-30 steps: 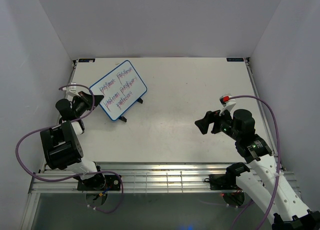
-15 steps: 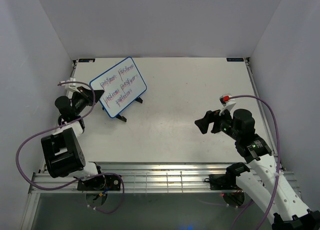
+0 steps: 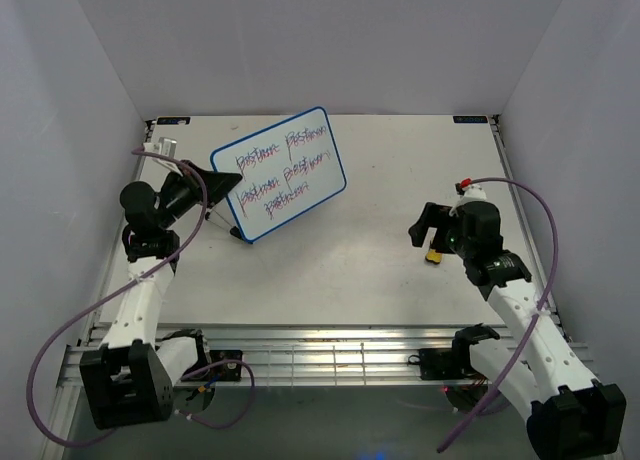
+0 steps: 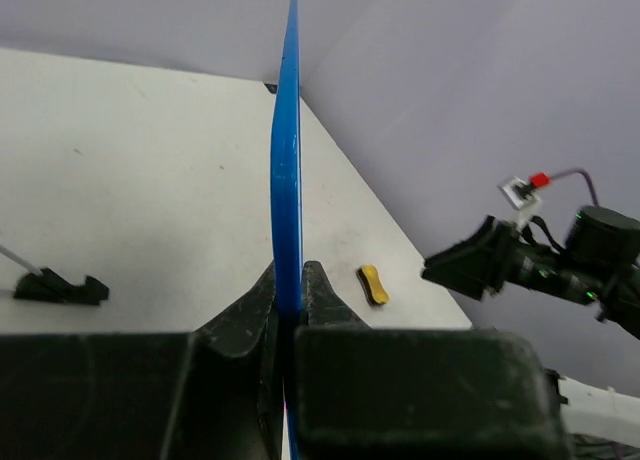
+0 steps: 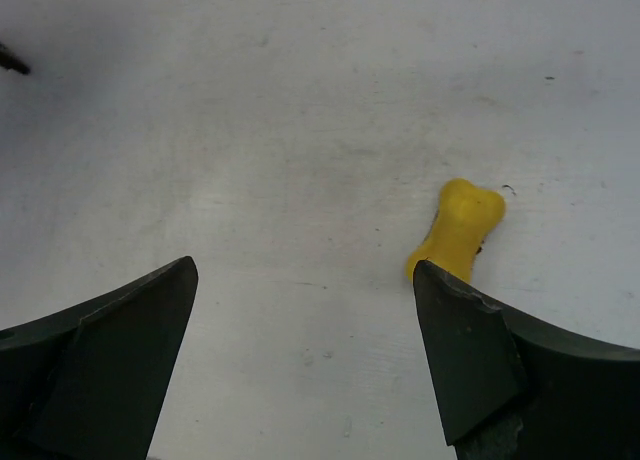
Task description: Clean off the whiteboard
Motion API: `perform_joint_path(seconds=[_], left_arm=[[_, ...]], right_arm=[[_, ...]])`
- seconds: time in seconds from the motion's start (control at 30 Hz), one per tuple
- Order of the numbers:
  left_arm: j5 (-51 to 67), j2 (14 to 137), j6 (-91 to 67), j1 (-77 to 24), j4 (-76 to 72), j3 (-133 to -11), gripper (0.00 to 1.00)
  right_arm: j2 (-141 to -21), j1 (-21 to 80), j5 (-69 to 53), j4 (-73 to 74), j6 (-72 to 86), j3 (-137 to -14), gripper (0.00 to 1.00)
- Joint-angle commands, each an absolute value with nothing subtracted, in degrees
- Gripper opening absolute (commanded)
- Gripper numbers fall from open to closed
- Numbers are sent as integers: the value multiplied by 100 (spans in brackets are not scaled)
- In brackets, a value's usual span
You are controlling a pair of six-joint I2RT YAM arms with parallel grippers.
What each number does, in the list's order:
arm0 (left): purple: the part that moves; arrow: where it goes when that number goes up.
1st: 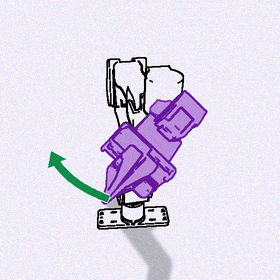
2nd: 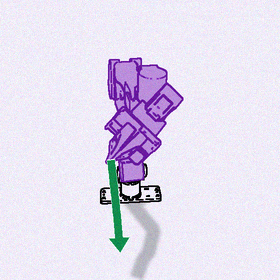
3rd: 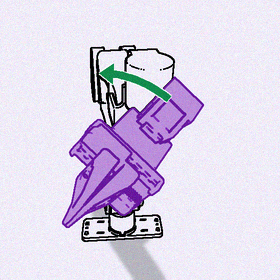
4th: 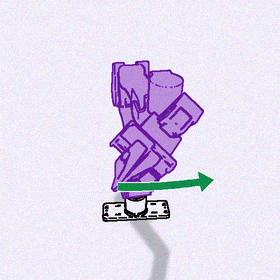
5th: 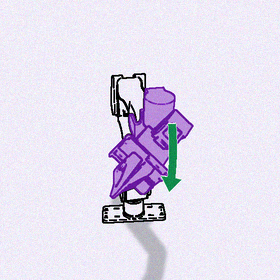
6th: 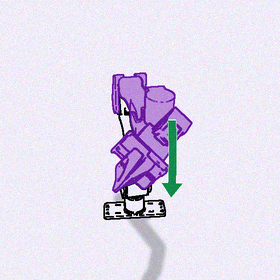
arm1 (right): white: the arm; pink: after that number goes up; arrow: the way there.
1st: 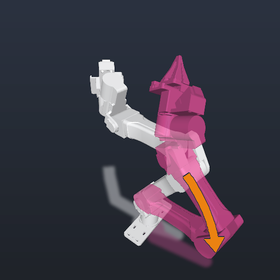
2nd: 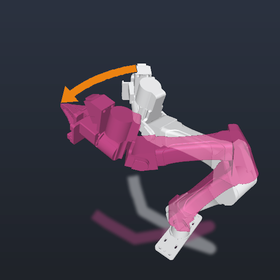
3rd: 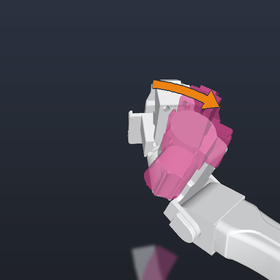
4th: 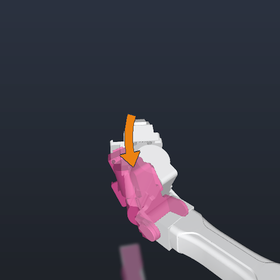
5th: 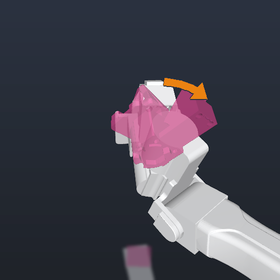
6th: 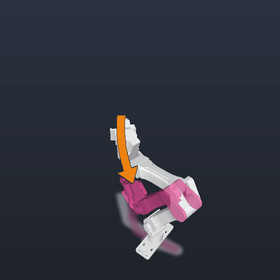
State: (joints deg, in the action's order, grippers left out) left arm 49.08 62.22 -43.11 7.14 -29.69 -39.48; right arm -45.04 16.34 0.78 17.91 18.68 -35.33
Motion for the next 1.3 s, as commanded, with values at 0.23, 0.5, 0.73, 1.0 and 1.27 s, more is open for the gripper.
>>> perform_joint_path(seconds=[0.23,0.5,0.73,1.0,1.27], left_arm=[[6116,4483,-5044,686,-1107,-2331,0],[6548,4491,-5203,475,-1028,-2013,0],[6109,5053,-4439,404,-97,-2153,0],[5880,5203,-4289,387,130,-2197,0],[5924,5353,-4219,378,272,-2250,0]], right_arm=[[-6405,369,-26,1915,1442,-4341,95],[-7962,430,377,2365,1784,-4870,66],[-7989,729,1195,2285,1969,-4571,66],[-8060,826,1380,2294,2004,-4395,66],[-8007,835,1301,2092,2030,-4192,62]])
